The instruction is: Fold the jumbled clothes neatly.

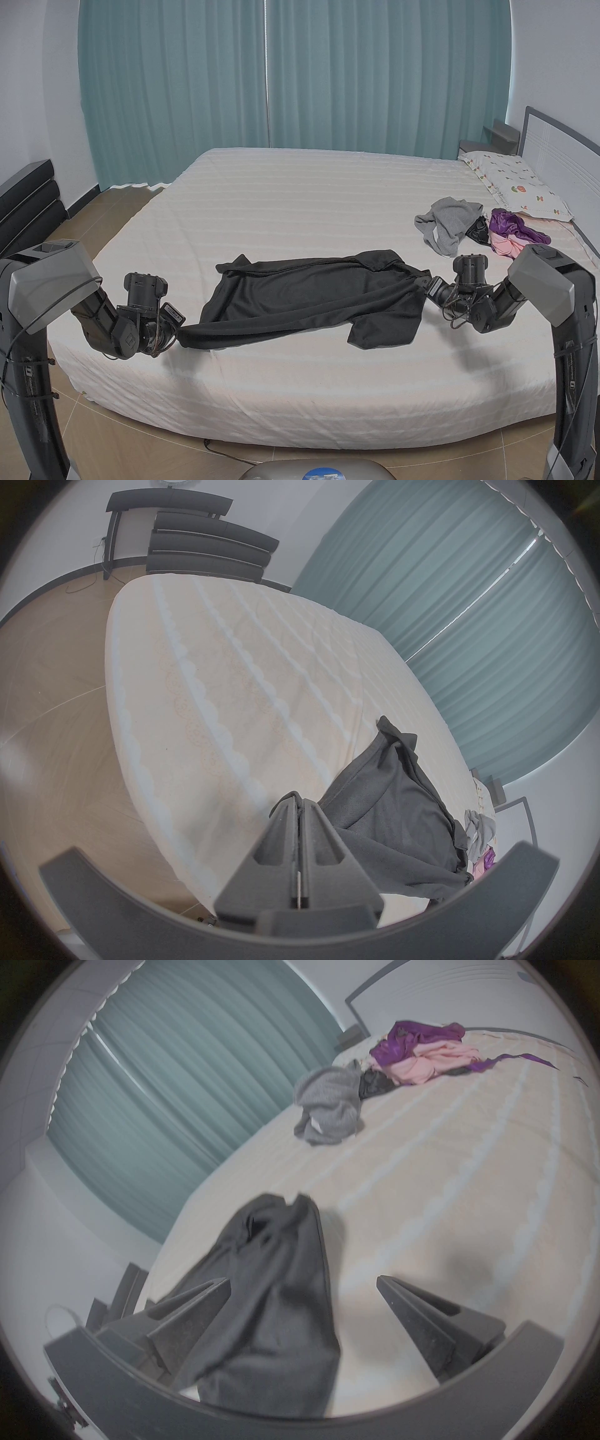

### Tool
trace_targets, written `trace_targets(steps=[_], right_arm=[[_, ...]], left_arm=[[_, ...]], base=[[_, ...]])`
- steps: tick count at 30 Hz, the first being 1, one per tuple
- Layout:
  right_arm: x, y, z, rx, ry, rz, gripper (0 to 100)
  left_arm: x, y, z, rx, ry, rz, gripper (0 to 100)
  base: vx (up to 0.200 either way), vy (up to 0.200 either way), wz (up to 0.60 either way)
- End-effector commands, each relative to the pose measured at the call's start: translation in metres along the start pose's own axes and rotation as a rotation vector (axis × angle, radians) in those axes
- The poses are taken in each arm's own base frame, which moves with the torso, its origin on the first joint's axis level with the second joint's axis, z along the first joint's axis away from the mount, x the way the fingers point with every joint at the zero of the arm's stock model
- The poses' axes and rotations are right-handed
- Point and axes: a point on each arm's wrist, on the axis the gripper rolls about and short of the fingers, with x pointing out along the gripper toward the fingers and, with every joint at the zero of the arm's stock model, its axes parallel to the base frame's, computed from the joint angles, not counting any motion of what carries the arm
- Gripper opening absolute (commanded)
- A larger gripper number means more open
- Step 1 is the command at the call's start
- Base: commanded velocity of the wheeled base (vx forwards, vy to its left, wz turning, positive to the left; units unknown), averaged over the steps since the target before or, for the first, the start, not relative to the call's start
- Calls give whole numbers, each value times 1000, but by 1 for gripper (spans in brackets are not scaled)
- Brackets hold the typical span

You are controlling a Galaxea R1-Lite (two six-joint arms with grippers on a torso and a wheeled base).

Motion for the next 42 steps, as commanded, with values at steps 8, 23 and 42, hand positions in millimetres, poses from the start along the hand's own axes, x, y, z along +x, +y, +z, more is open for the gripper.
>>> trace_targets(steps=[8, 23, 42], right_arm=[[-61, 14, -46, -124, 249, 69, 100], [-43, 32, -71, -178, 345, 43, 100], [-53, 32, -46, -210, 269, -26, 0]], left_arm=[[-5, 1, 0, 0, 14, -6, 0], [-6, 1, 0, 0, 18, -9, 0], [-6, 3, -1, 17, 35, 12, 0]], base=[[0, 0, 0], [0, 0, 0], [0, 0, 0]])
